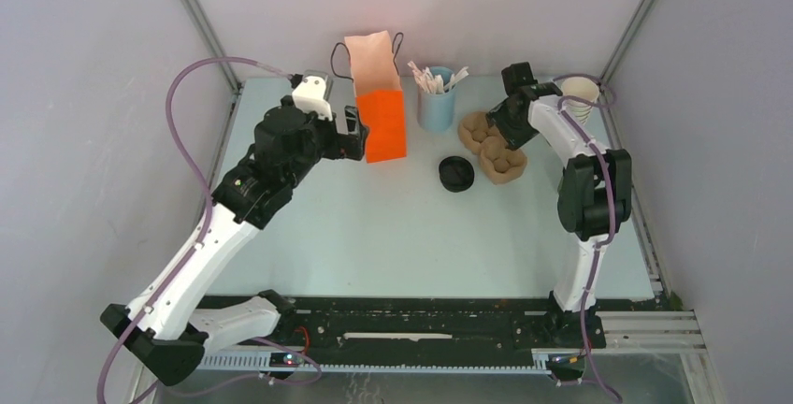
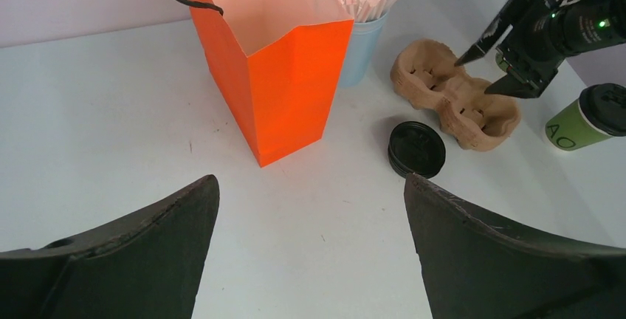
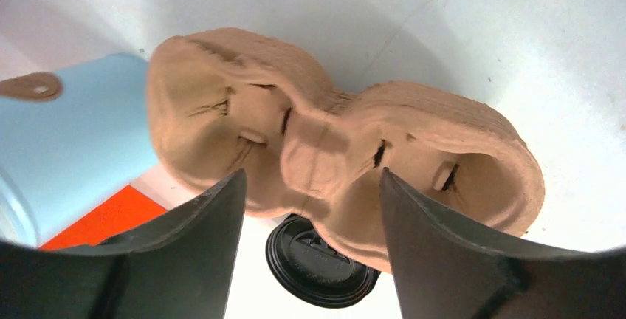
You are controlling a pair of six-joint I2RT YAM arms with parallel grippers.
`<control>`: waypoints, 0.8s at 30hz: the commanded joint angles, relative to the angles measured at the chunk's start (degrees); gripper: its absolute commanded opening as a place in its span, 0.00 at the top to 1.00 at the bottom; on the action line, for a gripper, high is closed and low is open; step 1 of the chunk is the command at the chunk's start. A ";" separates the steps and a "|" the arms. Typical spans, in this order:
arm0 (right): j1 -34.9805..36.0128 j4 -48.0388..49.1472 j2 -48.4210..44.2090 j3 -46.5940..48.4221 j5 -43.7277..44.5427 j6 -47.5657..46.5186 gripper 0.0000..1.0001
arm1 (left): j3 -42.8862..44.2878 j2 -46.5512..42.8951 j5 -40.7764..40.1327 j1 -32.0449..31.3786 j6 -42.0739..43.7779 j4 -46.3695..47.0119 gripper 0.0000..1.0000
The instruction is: Pack the takeout coffee
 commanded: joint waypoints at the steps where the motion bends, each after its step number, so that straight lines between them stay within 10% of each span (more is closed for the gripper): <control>1: 1.67 -0.14 -3.40 4.85 3.80 -11.69 0.19 | -0.23 -0.79 4.47 2.28 -2.69 1.26 0.00; 10: 0.23 7.92 -7.74 -0.28 -30.66 -44.67 0.09 | -0.42 -1.68 8.88 2.91 -4.93 2.14 0.00; 24: -0.18 5.40 -1.68 -1.87 -27.35 -52.39 0.20 | -0.59 -0.58 10.07 7.84 -6.43 2.32 0.00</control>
